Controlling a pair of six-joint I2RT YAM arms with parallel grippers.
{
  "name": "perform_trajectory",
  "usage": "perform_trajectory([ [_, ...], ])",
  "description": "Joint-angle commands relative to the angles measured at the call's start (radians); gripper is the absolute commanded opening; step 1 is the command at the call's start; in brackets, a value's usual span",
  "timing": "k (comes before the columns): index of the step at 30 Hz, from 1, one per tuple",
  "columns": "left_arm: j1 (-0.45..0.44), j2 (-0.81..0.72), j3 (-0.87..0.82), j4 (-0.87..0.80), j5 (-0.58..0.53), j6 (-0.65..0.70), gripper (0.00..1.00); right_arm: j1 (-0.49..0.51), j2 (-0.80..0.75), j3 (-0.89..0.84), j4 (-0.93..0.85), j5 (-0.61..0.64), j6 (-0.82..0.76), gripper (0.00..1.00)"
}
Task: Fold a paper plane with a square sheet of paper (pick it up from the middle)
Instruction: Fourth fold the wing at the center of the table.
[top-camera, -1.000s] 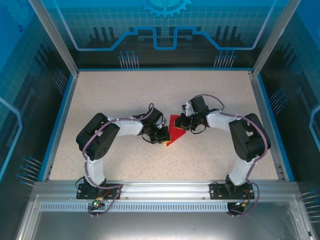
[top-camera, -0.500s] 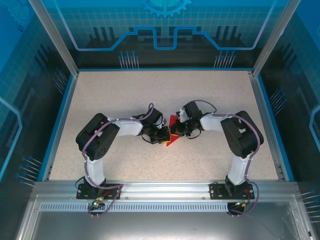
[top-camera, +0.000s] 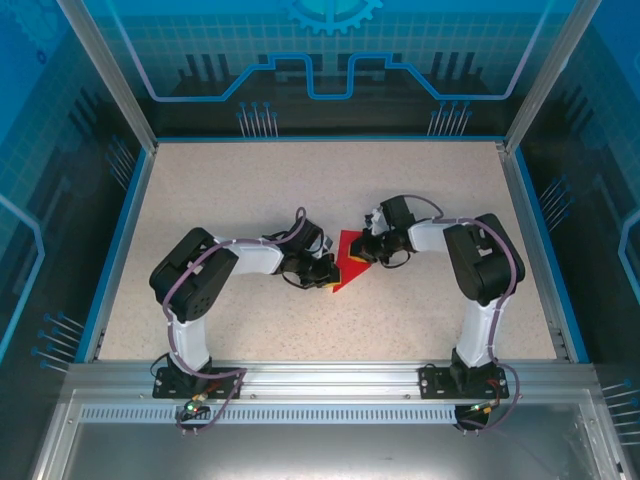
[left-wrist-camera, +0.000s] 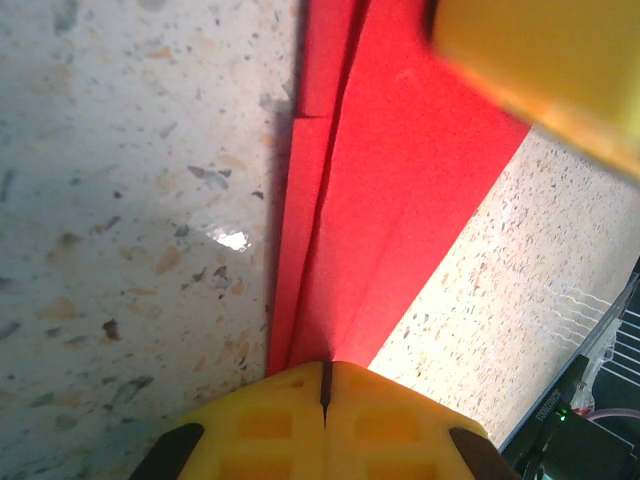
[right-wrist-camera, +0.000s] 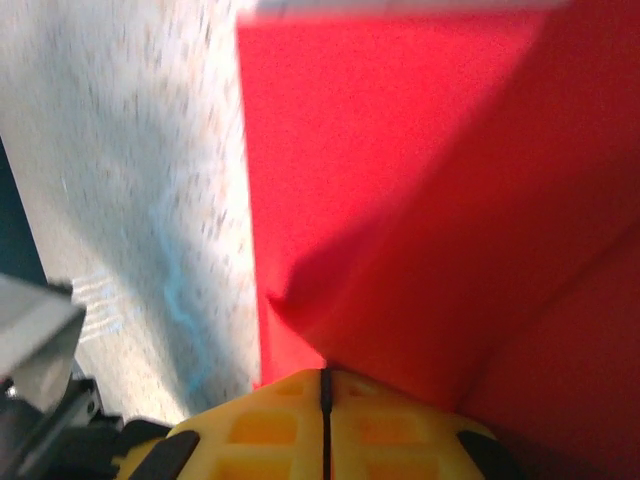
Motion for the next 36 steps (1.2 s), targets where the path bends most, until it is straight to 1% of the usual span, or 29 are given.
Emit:
perform_trajectory([
  [1, 0.002, 0.083, -0.080, -0.171, -0.120, 0.027, 0.00, -0.070, 0.067, 0.064, -0.015, 0.088, -0.037, 0.08],
  [8, 0.002, 0.083, -0.092, -0.170, -0.120, 0.032, 0.00, -0.132, 0.096, 0.134, -0.052, 0.066, -0.050, 0.10],
  [14, 0.001, 0.085, -0.089, -0.175, -0.117, 0.036, 0.00, -0.152, 0.115, 0.199, -0.121, 0.074, -0.073, 0.12],
  [21, 0.002, 0.083, -0.091, -0.178, -0.115, 0.040, 0.00, -0.165, 0.146, 0.265, -0.187, 0.077, -0.087, 0.12],
  [24, 0.001, 0.074, -0.090, -0.170, -0.098, 0.040, 0.00, -0.165, 0.094, 0.274, -0.221, 0.078, -0.103, 0.14],
  [28, -0.002, 0.032, -0.094, -0.147, -0.045, 0.024, 0.01, -0.165, -0.022, 0.245, -0.267, 0.082, -0.120, 0.21],
  [31, -0.021, -0.012, -0.090, -0.141, -0.006, -0.009, 0.03, -0.159, -0.107, 0.181, -0.270, 0.060, -0.121, 0.27],
  [33, -0.047, -0.034, -0.079, -0.154, -0.001, -0.035, 0.04, -0.146, -0.164, 0.130, -0.274, 0.055, -0.123, 0.30],
  [36, -0.091, -0.079, -0.081, -0.151, -0.014, -0.080, 0.07, -0.120, -0.251, 0.032, -0.268, 0.071, -0.111, 0.34],
])
